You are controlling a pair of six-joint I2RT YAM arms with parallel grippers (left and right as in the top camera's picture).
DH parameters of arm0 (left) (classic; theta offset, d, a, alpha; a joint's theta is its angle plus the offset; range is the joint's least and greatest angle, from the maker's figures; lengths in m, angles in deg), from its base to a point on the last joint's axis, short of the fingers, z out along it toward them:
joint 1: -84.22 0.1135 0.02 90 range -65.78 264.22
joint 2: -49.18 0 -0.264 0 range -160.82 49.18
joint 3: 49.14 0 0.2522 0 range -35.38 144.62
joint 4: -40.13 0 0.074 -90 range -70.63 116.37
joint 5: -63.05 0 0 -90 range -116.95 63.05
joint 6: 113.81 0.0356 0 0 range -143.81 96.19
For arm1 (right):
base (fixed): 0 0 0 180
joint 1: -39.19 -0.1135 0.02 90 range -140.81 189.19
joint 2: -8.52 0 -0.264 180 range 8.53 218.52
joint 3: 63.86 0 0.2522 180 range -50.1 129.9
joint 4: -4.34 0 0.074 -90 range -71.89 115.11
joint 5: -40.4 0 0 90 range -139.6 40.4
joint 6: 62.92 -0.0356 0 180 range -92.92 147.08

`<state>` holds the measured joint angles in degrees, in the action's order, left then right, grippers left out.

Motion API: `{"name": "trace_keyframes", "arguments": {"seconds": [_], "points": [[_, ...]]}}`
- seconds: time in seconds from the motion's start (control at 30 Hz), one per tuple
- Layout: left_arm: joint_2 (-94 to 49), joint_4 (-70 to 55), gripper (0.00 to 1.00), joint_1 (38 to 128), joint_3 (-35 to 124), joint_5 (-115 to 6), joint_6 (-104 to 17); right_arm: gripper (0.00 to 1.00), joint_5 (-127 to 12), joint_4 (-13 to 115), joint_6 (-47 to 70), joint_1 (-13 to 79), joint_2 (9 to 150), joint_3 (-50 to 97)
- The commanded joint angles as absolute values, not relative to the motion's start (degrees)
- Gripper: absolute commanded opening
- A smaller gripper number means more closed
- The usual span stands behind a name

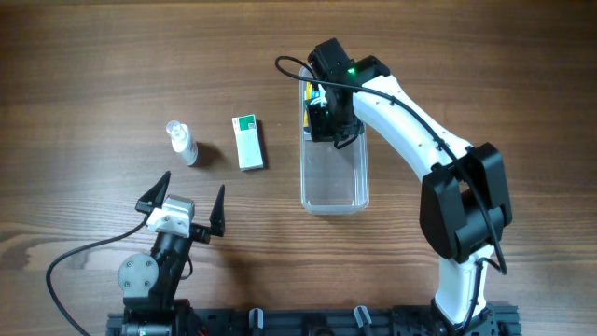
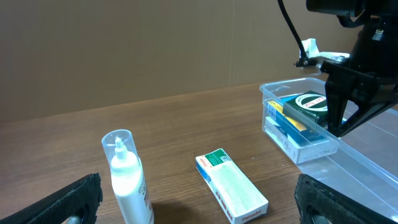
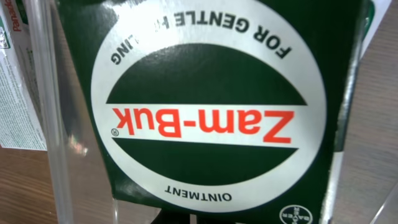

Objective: Pack container
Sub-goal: 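Lower the green box onto the VapoDrops box and open the right gripper, then withdraw the right gripper to the right edge of the table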

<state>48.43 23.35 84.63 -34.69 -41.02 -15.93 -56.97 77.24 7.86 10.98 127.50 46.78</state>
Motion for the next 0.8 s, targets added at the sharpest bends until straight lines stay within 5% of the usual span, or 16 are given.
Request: {"name": "trace_keyframes", "arguments": {"seconds": [0.0,0.77], "points": [[48.36,23.32,1.00,84.98,-35.04,-41.47,-15.84,0.05,-55.60,77.70,7.99,10.76,128.47,48.31],[48.36,23.32,1.00,84.98,-35.04,-41.50,-15.86,0.06,-51.97,71.47,5.98,12.99,128.44,51.70]]}}
